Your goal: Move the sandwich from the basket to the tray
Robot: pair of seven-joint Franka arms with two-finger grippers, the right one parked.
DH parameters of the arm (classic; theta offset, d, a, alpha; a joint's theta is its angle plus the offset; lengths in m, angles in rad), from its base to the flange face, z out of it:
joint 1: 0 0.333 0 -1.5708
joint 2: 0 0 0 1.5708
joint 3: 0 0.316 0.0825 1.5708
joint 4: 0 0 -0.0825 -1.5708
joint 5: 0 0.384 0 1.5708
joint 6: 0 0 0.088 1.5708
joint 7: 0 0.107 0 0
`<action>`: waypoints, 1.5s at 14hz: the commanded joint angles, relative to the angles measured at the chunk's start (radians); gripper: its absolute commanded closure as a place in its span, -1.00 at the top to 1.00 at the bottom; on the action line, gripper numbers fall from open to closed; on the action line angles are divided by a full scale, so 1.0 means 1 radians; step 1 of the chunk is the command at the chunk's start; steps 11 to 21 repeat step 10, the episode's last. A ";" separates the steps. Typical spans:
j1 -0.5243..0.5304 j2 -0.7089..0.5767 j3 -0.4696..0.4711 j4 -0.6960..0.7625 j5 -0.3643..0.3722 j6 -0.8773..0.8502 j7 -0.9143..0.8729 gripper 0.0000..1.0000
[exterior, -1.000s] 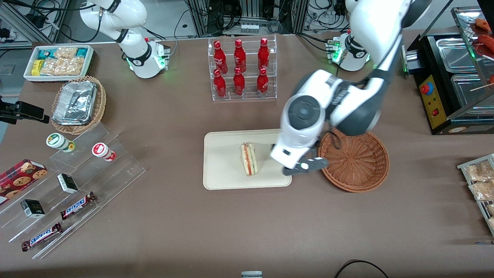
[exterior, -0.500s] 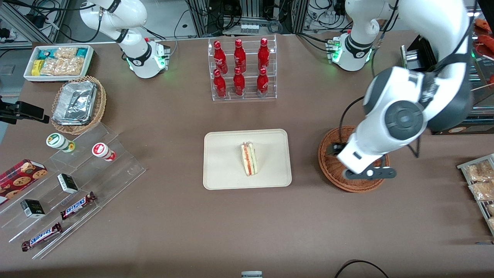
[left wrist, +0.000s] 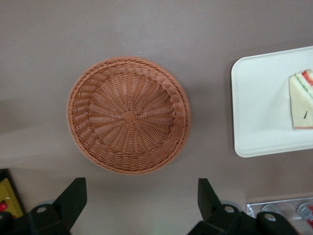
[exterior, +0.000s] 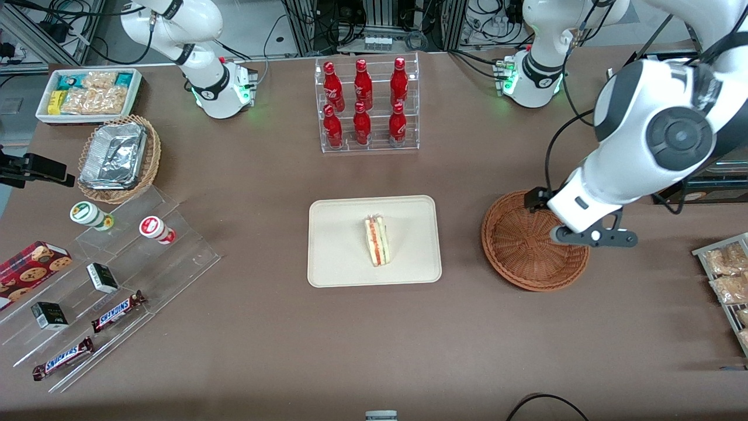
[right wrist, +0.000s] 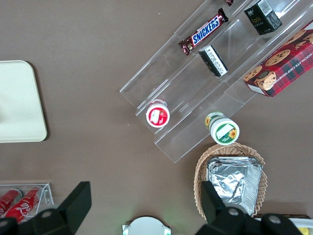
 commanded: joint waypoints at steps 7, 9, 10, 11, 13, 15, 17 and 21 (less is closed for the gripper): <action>-0.021 -0.180 0.215 -0.024 -0.071 -0.173 0.131 1.00; -0.021 -0.192 0.230 -0.024 -0.066 -0.182 0.132 1.00; -0.021 -0.198 0.238 -0.024 -0.066 -0.182 0.132 1.00; -0.021 -0.198 0.238 -0.024 -0.066 -0.182 0.132 1.00; -0.021 -0.198 0.238 -0.024 -0.066 -0.182 0.132 1.00; -0.021 -0.198 0.238 -0.024 -0.066 -0.182 0.132 1.00; -0.021 -0.198 0.238 -0.024 -0.066 -0.182 0.132 1.00; -0.021 -0.198 0.238 -0.024 -0.066 -0.182 0.132 1.00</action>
